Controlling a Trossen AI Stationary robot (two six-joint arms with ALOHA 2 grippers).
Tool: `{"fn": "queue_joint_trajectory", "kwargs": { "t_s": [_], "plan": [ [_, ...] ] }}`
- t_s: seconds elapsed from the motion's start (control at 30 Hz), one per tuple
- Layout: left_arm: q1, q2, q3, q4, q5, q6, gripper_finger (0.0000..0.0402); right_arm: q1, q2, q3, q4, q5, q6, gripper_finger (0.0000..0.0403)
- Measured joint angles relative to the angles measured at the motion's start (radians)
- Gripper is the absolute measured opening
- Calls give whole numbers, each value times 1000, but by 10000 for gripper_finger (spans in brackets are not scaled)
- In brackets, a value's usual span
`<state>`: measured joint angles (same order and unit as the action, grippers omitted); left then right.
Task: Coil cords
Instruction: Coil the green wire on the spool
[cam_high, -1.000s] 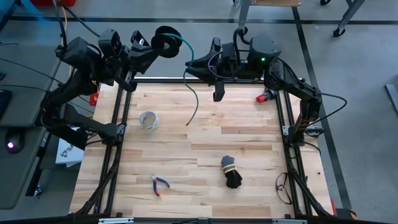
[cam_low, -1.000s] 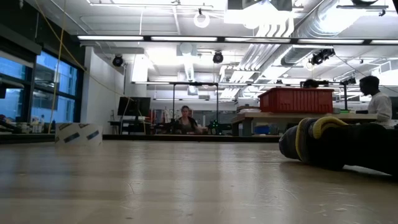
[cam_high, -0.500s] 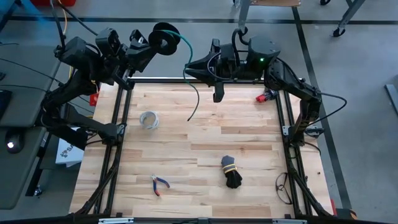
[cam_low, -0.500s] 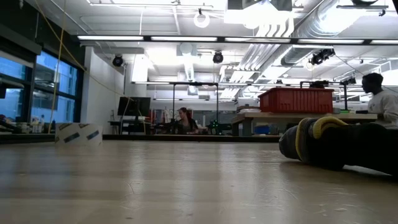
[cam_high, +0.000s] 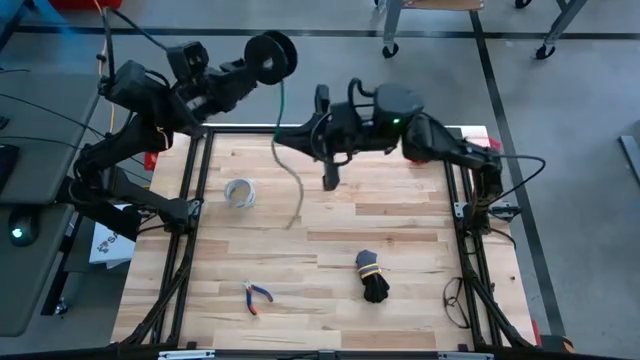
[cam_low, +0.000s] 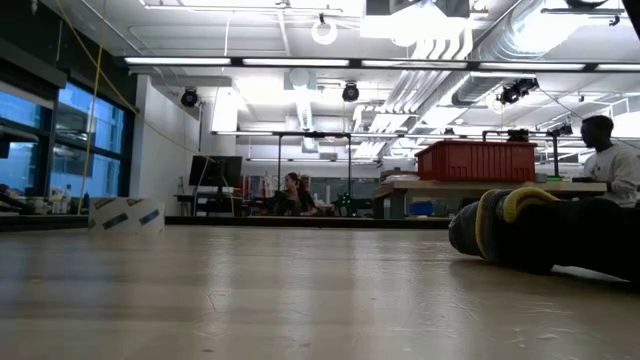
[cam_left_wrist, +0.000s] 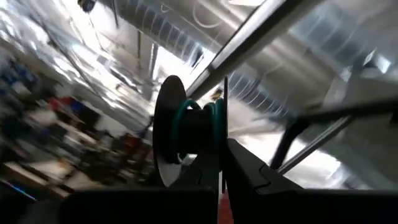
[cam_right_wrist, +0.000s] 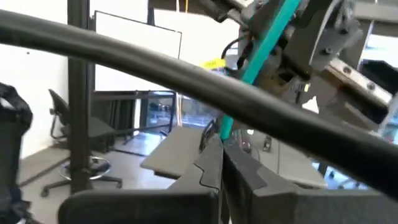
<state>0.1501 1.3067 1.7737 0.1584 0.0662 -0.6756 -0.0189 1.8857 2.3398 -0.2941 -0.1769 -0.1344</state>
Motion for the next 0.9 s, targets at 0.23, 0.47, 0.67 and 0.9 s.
{"fn": "queue_joint_trajectory", "kwargs": {
  "t_s": [0.23,0.47,0.67,0.9],
  "plan": [
    [-15,8,1,-44,16,-326,1,-7,-6,1,29,11,-50,0],
    [-49,4,1,-67,3,-371,1,-11,-19,2,30,14,-87,0],
    [-49,2,1,-61,-13,-370,1,-11,-19,2,22,-7,-68,1],
    [-48,1,1,-57,-14,-349,1,-34,-19,2,-117,88,-59,63]
  ]
}}
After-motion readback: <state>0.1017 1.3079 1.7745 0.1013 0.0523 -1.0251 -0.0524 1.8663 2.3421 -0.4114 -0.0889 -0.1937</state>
